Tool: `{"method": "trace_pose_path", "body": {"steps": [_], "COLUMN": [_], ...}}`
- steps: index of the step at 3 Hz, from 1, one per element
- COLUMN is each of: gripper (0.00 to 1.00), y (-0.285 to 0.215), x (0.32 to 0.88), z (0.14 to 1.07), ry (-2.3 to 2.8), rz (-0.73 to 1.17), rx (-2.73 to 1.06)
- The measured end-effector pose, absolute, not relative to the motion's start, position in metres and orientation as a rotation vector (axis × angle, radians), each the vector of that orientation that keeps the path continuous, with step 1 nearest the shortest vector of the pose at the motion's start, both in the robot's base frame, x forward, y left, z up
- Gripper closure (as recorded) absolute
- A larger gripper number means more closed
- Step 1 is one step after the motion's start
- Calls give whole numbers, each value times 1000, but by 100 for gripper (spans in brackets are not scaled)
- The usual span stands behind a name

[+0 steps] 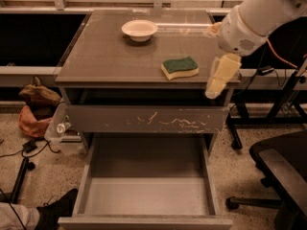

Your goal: Place sponge into middle drawer

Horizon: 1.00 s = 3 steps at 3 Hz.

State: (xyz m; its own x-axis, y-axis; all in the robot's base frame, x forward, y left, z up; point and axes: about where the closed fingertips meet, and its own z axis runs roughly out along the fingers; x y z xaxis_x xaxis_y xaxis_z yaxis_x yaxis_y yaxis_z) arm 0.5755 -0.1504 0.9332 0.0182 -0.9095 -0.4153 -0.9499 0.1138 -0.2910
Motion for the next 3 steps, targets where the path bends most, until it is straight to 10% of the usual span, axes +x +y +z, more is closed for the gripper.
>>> {"method": "trace_pose_path", "body": {"steps": [3], "gripper": [0], "y": [-112], "x": [681], "z": [863], "ry": [1852], "rz": [194], "rx": [-1847]}}
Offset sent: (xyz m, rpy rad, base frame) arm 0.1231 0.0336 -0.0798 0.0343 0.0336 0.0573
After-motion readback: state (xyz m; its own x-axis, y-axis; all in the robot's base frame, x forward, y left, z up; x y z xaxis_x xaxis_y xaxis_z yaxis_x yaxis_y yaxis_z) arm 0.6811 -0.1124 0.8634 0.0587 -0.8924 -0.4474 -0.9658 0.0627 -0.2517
